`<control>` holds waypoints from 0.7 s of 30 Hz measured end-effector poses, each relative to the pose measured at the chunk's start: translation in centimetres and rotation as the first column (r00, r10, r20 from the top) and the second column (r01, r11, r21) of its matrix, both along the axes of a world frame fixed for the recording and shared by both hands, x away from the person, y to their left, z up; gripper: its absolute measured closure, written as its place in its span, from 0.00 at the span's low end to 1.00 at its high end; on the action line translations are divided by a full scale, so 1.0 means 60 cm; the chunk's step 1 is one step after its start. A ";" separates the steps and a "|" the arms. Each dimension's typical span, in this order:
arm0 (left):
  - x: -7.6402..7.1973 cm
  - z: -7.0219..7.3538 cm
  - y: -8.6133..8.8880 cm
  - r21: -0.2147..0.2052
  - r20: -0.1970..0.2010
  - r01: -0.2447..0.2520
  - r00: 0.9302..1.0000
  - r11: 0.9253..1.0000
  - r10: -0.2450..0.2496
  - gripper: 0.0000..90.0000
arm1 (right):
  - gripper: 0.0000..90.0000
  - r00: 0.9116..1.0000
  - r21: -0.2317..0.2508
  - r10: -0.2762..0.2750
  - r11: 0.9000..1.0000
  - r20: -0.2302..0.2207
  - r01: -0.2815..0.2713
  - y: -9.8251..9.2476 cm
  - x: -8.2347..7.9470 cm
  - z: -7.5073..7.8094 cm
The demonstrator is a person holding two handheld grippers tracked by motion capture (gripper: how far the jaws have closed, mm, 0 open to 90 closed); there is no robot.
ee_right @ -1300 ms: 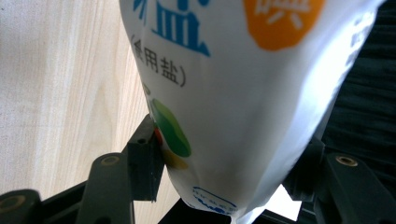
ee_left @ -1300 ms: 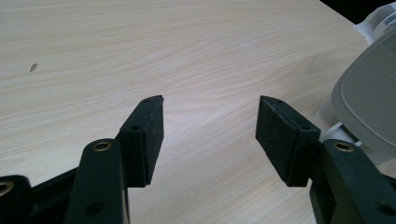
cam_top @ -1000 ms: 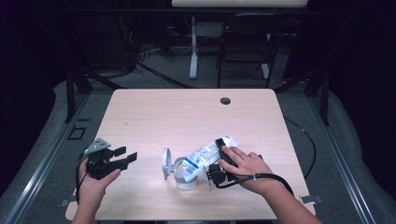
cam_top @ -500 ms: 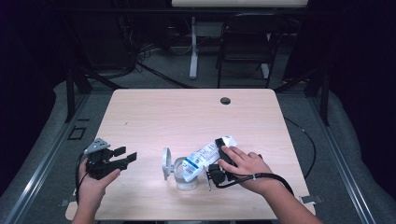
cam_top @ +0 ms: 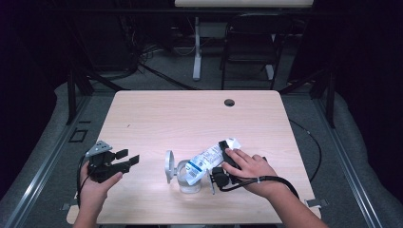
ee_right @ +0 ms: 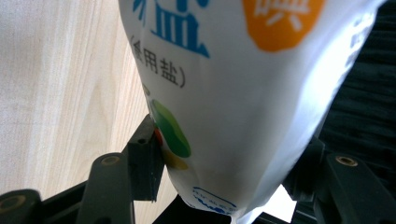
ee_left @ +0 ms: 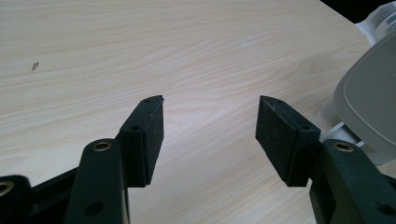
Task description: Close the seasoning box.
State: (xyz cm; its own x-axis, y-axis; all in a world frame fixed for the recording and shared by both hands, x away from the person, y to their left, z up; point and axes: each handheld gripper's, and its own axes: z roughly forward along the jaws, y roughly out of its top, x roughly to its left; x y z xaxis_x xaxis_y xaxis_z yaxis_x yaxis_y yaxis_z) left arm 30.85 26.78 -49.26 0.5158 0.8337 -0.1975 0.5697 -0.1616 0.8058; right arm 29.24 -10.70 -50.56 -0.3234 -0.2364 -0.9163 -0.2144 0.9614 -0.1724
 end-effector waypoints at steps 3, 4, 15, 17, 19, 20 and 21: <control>0.000 0.000 0.000 0.002 0.001 0.001 1.000 1.000 -0.001 0.47 | 0.47 1.000 -0.001 0.001 1.000 0.000 -0.001 0.000 0.000 0.000; 0.000 -0.001 0.000 0.000 0.000 0.000 1.000 1.000 0.000 0.47 | 0.47 1.000 -0.001 0.002 1.000 0.001 -0.002 0.000 0.000 0.000; 0.000 -0.001 0.001 -0.003 -0.002 0.000 1.000 1.000 0.000 0.47 | 0.47 1.000 0.000 0.004 1.000 -0.001 -0.004 0.000 0.001 -0.001; 0.001 -0.002 0.001 -0.004 0.000 0.000 1.000 1.000 0.000 0.47 | 0.47 1.000 -0.003 0.011 1.000 0.004 -0.011 0.000 0.001 -0.001; 0.001 -0.002 0.001 -0.004 -0.001 -0.001 1.000 1.000 0.001 0.47 | 0.47 1.000 -0.004 0.011 1.000 0.005 -0.011 0.000 0.001 -0.001; 0.001 -0.002 0.001 -0.004 -0.001 -0.001 1.000 1.000 0.001 0.47 | 0.47 1.000 -0.004 0.011 1.000 0.005 -0.011 0.000 0.001 -0.001; 0.001 -0.001 0.002 -0.003 -0.002 0.002 1.000 1.000 -0.002 0.47 | 0.47 1.000 -0.004 0.011 1.000 0.005 -0.011 0.000 0.001 -0.001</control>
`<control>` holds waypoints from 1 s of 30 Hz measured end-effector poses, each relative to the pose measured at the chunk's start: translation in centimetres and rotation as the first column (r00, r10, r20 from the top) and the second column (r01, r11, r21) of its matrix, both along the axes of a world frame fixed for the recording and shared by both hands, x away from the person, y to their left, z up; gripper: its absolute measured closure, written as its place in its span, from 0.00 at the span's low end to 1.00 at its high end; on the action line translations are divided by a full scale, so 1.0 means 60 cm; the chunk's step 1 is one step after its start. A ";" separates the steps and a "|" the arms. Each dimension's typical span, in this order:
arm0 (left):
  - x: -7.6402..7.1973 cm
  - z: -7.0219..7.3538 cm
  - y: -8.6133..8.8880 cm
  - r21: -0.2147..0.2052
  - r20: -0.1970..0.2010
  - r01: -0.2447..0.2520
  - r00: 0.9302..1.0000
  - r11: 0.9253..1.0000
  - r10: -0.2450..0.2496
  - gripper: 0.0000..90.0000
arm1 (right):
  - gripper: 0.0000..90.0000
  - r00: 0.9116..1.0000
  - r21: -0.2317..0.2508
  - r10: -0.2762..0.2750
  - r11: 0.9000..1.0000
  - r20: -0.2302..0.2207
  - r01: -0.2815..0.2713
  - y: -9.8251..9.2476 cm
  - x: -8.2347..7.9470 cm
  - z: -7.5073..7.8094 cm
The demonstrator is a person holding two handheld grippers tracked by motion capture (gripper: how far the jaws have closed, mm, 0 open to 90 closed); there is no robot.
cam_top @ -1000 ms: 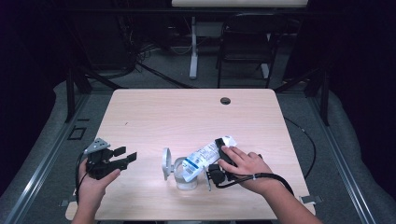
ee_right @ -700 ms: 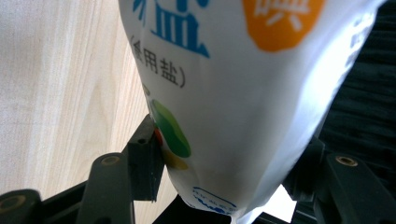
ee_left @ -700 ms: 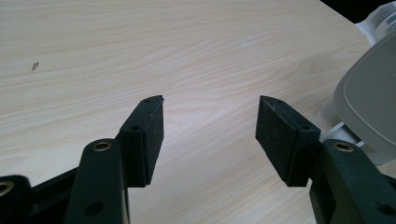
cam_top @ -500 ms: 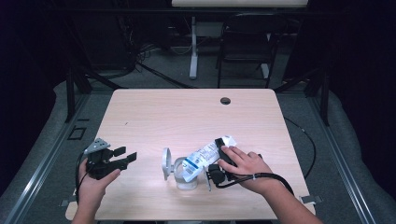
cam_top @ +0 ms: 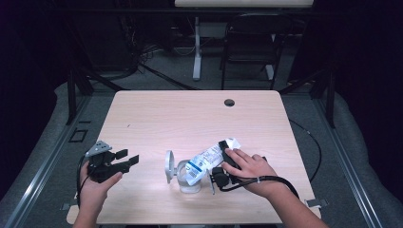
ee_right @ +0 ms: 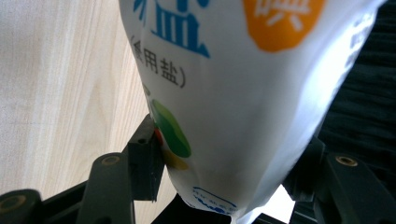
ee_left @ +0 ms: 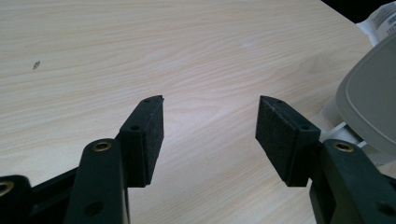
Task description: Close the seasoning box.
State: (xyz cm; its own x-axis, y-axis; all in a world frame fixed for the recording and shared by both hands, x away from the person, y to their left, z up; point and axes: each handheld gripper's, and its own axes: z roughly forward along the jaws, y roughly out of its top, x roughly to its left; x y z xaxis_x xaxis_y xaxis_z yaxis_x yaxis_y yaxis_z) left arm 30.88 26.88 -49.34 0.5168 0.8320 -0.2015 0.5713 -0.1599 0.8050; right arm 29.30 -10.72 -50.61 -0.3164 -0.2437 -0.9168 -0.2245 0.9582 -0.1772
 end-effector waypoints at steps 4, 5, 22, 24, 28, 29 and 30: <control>0.000 0.000 -0.001 0.000 0.001 -0.002 1.000 1.000 0.002 0.47 | 0.47 1.000 0.000 0.005 1.000 -0.002 -0.005 0.000 0.000 0.000; 0.000 -0.001 -0.001 0.000 0.001 -0.002 1.000 1.000 0.002 0.47 | 0.47 1.000 -0.003 0.002 1.000 0.001 -0.002 0.000 0.000 0.000; 0.001 -0.002 0.000 0.001 -0.008 -0.001 1.000 1.000 0.001 0.47 | 0.47 1.000 -0.017 0.005 1.000 0.001 -0.005 0.000 0.000 0.003; 0.001 -0.002 0.000 0.001 -0.009 0.000 1.000 1.000 0.000 0.47 | 0.47 1.000 -0.013 0.005 1.000 0.002 -0.005 0.001 0.000 0.002; 0.001 -0.003 0.000 0.004 -0.006 0.004 1.000 1.000 -0.004 0.47 | 0.47 1.000 -0.014 0.005 1.000 0.003 -0.005 0.001 -0.001 0.002; 0.001 -0.003 0.000 0.004 -0.006 0.003 1.000 1.000 -0.003 0.47 | 0.47 1.000 -0.011 0.004 1.000 0.001 -0.004 0.000 -0.001 0.002; 0.001 -0.002 0.000 0.004 -0.008 0.002 1.000 1.000 -0.002 0.47 | 0.47 1.000 -0.011 0.009 1.000 0.000 -0.009 0.000 -0.001 0.002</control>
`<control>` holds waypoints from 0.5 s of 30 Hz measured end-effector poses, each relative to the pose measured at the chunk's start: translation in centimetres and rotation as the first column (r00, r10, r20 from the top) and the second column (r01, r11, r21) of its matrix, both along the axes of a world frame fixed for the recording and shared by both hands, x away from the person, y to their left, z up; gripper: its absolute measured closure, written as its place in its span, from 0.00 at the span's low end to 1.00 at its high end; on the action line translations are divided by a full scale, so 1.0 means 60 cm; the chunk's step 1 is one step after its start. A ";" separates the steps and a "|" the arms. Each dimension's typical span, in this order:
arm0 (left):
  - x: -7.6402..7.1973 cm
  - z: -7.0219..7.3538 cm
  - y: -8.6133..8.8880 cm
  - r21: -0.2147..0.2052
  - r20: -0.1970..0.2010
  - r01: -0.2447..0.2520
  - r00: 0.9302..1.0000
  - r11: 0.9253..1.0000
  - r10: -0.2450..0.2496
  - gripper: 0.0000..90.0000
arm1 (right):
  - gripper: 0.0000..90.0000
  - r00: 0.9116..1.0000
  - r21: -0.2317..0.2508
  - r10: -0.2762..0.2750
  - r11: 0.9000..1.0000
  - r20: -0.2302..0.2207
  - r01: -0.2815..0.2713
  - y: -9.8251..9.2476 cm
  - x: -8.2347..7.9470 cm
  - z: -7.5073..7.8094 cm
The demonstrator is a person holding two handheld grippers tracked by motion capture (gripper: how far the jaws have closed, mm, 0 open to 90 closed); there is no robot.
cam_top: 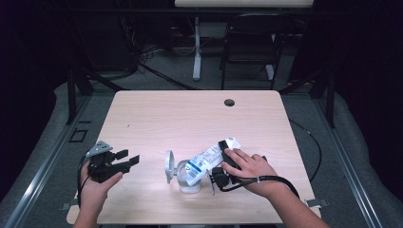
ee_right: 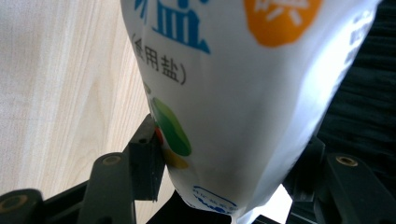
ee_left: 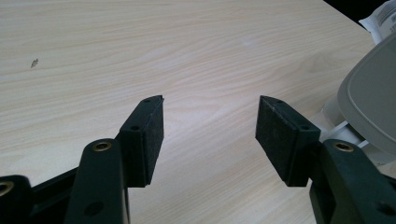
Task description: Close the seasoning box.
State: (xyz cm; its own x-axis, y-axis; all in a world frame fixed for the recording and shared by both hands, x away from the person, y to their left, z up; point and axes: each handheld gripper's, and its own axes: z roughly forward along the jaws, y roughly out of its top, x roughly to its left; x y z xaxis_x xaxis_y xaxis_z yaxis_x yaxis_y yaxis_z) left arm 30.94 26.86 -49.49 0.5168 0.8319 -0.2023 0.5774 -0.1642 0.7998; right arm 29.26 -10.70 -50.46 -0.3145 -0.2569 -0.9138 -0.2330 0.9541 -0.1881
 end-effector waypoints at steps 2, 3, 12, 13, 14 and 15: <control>0.000 0.000 0.001 -0.001 -0.002 0.000 1.000 1.000 0.000 0.47 | 0.47 1.000 -0.007 -0.002 1.000 0.003 0.002 0.000 0.000 0.001; 0.000 0.000 0.001 0.000 -0.005 0.002 1.000 1.000 -0.002 0.47 | 0.47 1.000 -0.008 -0.007 1.000 0.003 0.007 0.000 -0.001 0.001; 0.001 -0.001 0.001 -0.007 0.006 -0.006 1.000 1.000 0.006 0.47 | 0.47 1.000 -0.019 -0.007 1.000 0.008 0.007 0.001 -0.002 0.003; 0.000 -0.001 0.000 -0.010 0.005 -0.007 1.000 1.000 0.007 0.47 | 0.47 1.000 -0.018 -0.006 1.000 0.009 0.006 0.001 -0.002 0.002; 0.000 -0.001 0.001 -0.008 0.006 -0.005 1.000 1.000 0.005 0.47 | 0.47 1.000 -0.019 -0.006 1.000 0.009 0.006 0.001 -0.002 0.003; 0.001 -0.001 0.001 -0.006 0.007 -0.005 1.000 1.000 0.005 0.47 | 0.47 1.000 -0.020 -0.005 1.000 0.011 0.005 0.001 -0.002 0.003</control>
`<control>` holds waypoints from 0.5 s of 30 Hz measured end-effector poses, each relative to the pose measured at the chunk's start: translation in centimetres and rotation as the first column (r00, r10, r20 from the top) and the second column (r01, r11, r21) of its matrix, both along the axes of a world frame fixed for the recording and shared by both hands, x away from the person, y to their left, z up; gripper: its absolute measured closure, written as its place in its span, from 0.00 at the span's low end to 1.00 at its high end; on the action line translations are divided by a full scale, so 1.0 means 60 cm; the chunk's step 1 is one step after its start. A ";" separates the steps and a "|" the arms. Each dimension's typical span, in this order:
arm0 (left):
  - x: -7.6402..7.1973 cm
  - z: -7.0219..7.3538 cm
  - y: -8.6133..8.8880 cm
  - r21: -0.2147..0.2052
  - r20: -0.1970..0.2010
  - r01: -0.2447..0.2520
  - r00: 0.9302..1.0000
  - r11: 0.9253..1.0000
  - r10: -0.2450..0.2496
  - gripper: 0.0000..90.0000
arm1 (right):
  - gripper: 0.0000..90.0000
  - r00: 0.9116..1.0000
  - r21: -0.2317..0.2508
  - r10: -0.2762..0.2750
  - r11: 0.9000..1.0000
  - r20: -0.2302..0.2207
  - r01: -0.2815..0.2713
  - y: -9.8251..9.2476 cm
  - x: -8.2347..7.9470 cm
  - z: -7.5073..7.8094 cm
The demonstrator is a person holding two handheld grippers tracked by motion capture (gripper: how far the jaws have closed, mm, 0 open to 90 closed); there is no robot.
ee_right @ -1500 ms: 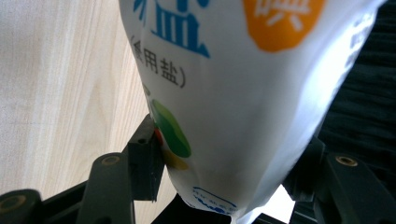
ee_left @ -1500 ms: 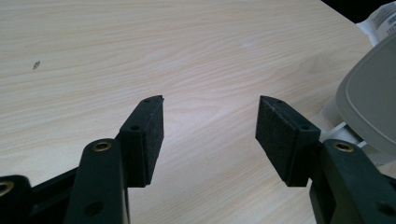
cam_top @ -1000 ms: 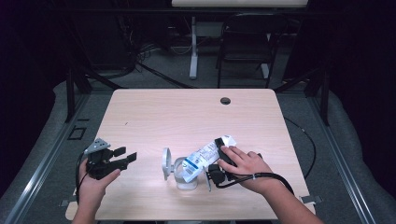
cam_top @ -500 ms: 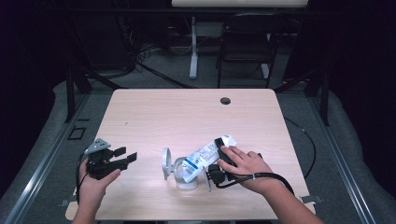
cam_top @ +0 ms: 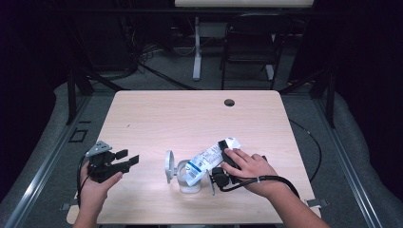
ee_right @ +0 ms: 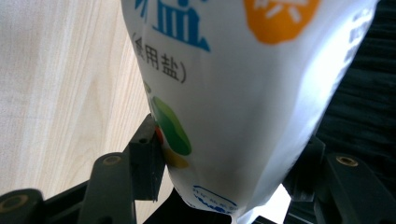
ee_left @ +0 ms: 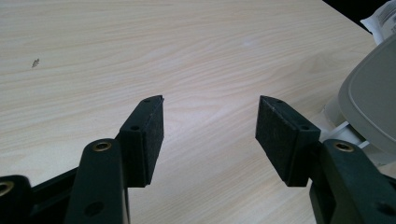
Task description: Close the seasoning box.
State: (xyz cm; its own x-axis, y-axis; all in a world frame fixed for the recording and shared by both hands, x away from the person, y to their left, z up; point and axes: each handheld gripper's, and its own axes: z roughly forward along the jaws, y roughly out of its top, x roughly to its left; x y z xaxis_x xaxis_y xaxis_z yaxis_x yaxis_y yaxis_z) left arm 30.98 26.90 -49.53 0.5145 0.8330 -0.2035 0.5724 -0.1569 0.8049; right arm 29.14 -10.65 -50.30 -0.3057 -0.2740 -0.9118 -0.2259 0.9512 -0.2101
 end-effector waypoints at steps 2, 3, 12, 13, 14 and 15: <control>0.000 0.000 0.000 -0.001 0.001 -0.001 1.000 1.000 0.001 0.47 | 0.47 1.000 -0.001 0.001 1.000 0.001 -0.001 0.000 0.000 0.000; 0.000 0.000 0.000 -0.001 0.001 -0.001 1.000 1.000 0.001 0.47 | 0.47 1.000 -0.001 0.001 1.000 0.001 -0.001 0.000 0.000 0.000; 0.000 -0.001 0.000 -0.003 -0.004 -0.004 1.000 1.000 0.004 0.47 | 0.47 1.000 -0.005 0.004 1.000 0.002 -0.004 0.000 0.000 0.001; 0.000 -0.001 0.000 -0.003 -0.004 -0.004 1.000 1.000 0.004 0.47 | 0.47 1.000 -0.005 0.005 1.000 0.003 -0.005 0.000 0.000 0.000; 0.000 -0.001 0.001 -0.001 -0.005 -0.005 1.000 1.000 0.005 0.47 | 0.47 1.000 -0.005 0.005 1.000 0.003 -0.005 0.000 0.000 0.000; 0.000 -0.001 0.001 -0.001 -0.005 -0.005 1.000 1.000 0.005 0.47 | 0.47 1.000 -0.004 0.005 1.000 0.002 -0.005 0.000 0.000 0.000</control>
State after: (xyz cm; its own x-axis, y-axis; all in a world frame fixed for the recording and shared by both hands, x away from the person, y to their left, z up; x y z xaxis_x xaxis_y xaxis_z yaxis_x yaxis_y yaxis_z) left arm 30.98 26.94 -49.58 0.5096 0.8352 -0.2070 0.5772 -0.1534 0.8021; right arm 29.16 -10.65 -50.27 -0.3022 -0.2795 -0.9114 -0.2301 0.9492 -0.2148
